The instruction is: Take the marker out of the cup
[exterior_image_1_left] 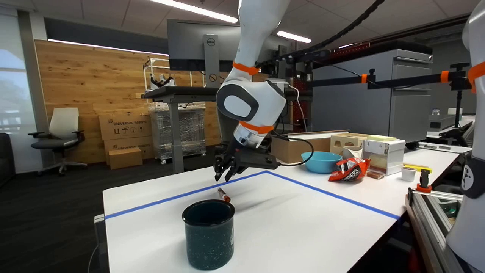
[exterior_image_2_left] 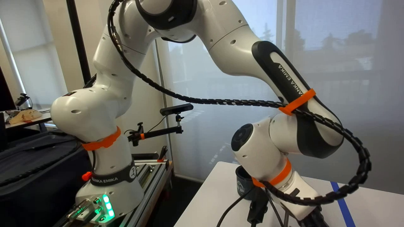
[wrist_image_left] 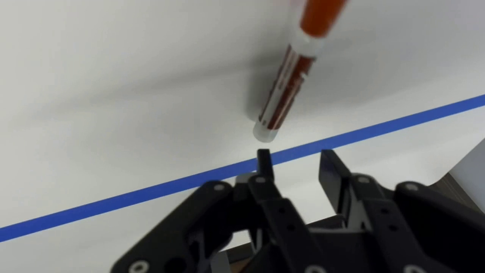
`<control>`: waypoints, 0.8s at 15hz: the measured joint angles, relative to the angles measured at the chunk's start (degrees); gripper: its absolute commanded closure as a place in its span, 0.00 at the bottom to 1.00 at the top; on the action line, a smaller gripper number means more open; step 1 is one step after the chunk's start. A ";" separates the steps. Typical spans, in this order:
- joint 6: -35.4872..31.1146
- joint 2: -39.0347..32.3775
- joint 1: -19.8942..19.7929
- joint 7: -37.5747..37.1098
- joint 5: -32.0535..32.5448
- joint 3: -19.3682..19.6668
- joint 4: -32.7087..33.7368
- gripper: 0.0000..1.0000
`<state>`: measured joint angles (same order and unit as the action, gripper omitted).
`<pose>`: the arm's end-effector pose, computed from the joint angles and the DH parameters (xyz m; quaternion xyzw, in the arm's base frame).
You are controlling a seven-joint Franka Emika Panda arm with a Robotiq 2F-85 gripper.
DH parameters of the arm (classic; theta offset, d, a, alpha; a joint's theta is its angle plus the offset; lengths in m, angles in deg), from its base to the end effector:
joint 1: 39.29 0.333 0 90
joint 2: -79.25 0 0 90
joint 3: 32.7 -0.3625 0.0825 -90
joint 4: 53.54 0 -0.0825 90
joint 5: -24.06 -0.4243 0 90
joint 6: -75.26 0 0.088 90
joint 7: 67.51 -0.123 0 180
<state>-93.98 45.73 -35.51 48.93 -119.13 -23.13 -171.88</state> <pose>0.5574 -0.0994 0.1174 -0.9211 0.2257 -0.3087 0.0726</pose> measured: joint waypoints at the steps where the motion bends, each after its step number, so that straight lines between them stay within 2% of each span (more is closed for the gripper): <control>1: -0.54 -1.00 0.03 0.00 -0.01 0.04 0.78 0.22; 4: -1.36 -3.27 0.15 0.00 -0.01 -0.02 2.57 0.01; 12: -3.10 -1.21 3.29 -0.08 -0.28 -0.92 4.35 0.01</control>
<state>-97.08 44.52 -32.22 48.85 -119.41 -24.06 -167.53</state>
